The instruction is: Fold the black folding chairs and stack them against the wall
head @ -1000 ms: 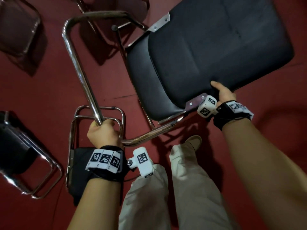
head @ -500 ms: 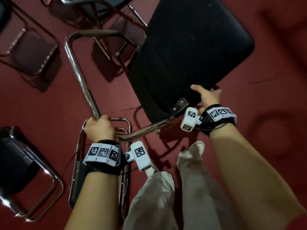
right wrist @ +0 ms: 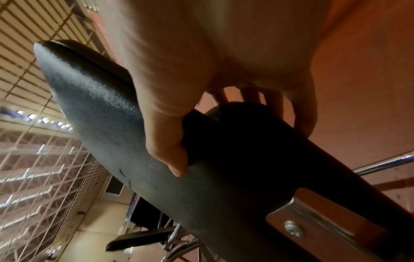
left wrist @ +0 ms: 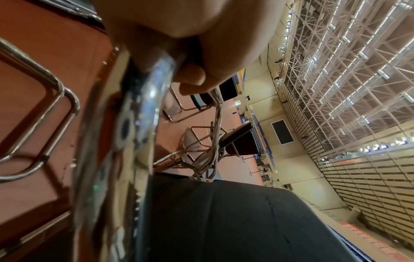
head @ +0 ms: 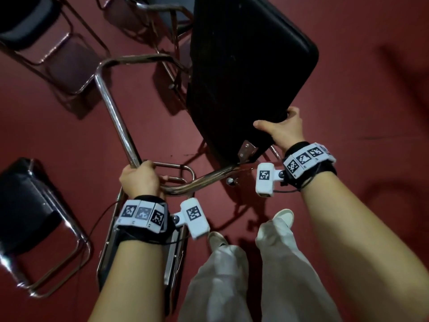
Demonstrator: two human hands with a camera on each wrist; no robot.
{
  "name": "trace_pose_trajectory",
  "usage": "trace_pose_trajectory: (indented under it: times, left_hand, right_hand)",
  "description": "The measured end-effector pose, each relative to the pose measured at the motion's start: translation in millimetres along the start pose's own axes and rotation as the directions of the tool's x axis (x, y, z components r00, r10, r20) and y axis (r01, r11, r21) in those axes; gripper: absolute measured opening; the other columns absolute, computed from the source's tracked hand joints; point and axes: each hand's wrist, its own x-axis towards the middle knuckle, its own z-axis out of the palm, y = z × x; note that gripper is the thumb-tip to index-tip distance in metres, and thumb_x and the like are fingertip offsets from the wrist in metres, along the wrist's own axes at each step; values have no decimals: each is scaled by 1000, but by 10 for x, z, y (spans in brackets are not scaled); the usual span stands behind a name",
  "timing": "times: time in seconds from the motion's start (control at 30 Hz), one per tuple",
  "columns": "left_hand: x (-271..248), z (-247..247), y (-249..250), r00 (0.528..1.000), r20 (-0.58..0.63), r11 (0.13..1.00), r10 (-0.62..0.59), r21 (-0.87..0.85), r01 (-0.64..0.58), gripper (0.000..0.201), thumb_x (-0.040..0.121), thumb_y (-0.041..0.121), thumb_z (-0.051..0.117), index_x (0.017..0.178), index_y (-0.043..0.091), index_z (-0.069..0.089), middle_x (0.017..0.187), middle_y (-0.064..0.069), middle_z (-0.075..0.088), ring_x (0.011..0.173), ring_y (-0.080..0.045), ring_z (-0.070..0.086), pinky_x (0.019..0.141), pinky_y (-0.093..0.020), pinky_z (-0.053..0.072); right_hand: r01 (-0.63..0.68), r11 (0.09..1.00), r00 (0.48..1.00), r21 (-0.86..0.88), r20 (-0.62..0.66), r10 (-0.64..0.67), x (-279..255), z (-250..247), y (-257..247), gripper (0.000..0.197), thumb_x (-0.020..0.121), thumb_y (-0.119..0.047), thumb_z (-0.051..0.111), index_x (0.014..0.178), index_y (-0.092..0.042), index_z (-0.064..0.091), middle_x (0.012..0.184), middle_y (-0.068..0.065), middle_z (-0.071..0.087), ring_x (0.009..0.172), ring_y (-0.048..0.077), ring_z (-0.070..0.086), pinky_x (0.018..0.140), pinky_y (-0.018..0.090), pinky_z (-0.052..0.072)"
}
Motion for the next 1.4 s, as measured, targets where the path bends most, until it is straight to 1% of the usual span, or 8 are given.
trace_pose_trajectory:
  times: [0.3, 0.5, 0.6, 0.9, 1.03, 1.13, 1.27, 1.4]
  left_hand:
    - [-57, -85, 255, 997, 61, 990, -42, -132, 50, 16, 93, 6, 63, 82, 9, 50, 75, -8, 47, 39, -14, 53, 53, -34, 58]
    - [-232, -17, 483, 985, 175, 965, -8, -256, 53, 19, 101, 17, 57, 85, 13, 47, 49, 0, 51, 46, -13, 60, 60, -41, 61]
    - [-258, 3, 625, 977, 213, 960, -5, -272, 64, 20, 102, 26, 56, 86, 17, 49, 70, -2, 56, 73, -21, 67, 71, -42, 59]
    - [-139, -168, 732, 981, 185, 945, -61, -306, 117, 34, 96, 45, 60, 90, 12, 65, 99, -11, 73, 97, -31, 71, 87, -48, 59]
    - [-165, -285, 743, 951, 299, 842, -83, -489, 227, 53, 99, 55, 46, 122, 12, 66, 116, -10, 73, 109, -29, 69, 93, -42, 55]
    - [-169, -335, 811, 926, 378, 839, -10, -501, 214, 62, 85, 55, 66, 127, 9, 66, 120, -14, 71, 110, -30, 69, 96, -46, 55]
    - [-68, -451, 825, 946, 316, 883, -68, -423, 205, 85, 69, 38, 85, 138, 5, 48, 122, -18, 67, 100, -31, 72, 75, -45, 61]
    - [-28, -544, 806, 927, 359, 882, -112, -394, 259, 72, 70, 34, 85, 129, 9, 52, 117, -17, 71, 100, -34, 72, 89, -59, 55]
  right_hand:
    - [138, 964, 985, -226, 135, -109, -262, 98, -216, 93, 61, -40, 91, 133, -15, 37, 126, 3, 36, 102, 13, 42, 90, 24, 40]
    - [216, 936, 957, -277, 251, -147, -478, 173, -304, 98, 54, -46, 93, 131, -17, 39, 121, 1, 36, 106, 15, 45, 97, 25, 40]
    - [264, 922, 924, -285, 350, -156, -545, 189, -358, 97, 60, -52, 88, 136, -16, 41, 125, 3, 39, 108, 14, 45, 94, 24, 37]
    - [250, 935, 881, -251, 459, -112, -632, 418, -399, 64, 81, -56, 70, 132, -23, 51, 126, 8, 54, 106, 19, 58, 89, 26, 41]
    - [240, 941, 872, -239, 480, -101, -647, 587, -393, 47, 83, -47, 71, 123, -26, 57, 119, 8, 57, 103, 20, 60, 85, 27, 41]
    - [244, 943, 856, -227, 507, -100, -728, 673, -442, 38, 90, -35, 68, 125, -21, 61, 108, 0, 59, 98, 15, 57, 85, 24, 39]
    - [140, 978, 853, -158, 521, -38, -858, 789, -428, 29, 95, -24, 63, 121, -13, 66, 89, -6, 62, 68, -8, 57, 67, 13, 42]
    - [-150, 985, 920, -87, 353, 171, -879, 894, -413, 29, 82, -41, 77, 81, -12, 71, 78, 5, 68, 71, 18, 62, 73, 28, 51]
